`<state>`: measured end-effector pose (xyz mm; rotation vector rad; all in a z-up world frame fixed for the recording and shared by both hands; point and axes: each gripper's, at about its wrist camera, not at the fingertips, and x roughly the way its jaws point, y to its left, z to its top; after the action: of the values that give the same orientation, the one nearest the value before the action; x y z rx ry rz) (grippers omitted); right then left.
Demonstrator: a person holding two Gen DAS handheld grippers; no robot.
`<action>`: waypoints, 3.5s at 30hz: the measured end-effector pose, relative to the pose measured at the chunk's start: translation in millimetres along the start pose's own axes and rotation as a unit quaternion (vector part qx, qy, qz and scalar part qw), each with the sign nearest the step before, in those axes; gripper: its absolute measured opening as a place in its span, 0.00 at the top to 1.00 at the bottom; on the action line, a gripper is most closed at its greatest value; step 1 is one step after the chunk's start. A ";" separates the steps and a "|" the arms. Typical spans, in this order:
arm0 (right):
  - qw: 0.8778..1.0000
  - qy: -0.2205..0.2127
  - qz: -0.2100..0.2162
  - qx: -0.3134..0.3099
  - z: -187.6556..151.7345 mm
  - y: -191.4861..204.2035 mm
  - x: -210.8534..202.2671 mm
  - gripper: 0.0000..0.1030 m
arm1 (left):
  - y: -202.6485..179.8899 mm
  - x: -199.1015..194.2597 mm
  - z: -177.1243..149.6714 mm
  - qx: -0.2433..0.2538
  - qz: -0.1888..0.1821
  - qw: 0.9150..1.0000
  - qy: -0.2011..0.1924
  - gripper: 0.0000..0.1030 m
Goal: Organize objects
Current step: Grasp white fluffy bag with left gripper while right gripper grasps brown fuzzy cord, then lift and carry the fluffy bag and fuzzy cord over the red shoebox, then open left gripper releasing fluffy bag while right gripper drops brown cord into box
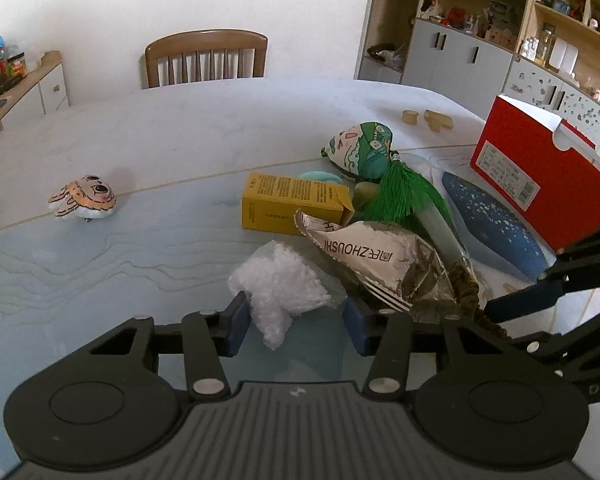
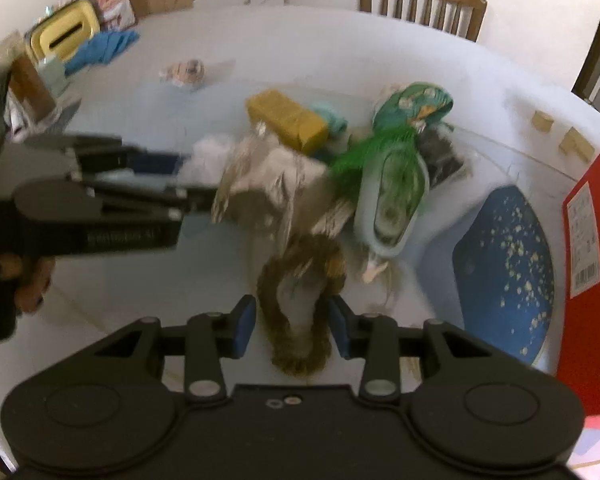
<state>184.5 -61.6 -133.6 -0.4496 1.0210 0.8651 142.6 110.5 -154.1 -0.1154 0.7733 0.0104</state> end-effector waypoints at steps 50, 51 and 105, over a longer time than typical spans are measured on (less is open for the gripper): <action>0.995 -0.064 0.002 0.071 -43.4 -38.5 -70.2 0.93 | 1.8 -22.5 -14.6 0.006 0.042 0.999 0.007 0.64; 0.995 -0.069 0.004 0.074 -43.5 -40.5 -73.7 0.93 | 3.5 -28.7 -16.9 -0.002 0.043 0.999 0.006 0.64; 0.976 -0.161 -0.066 0.128 -111.9 -314.8 -153.6 0.93 | -356.8 73.0 160.0 0.150 -0.053 0.987 0.024 0.64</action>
<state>337.1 -390.1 -70.3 -0.1494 0.7791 0.6505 324.8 -229.2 -55.7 0.1300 0.8084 -0.2109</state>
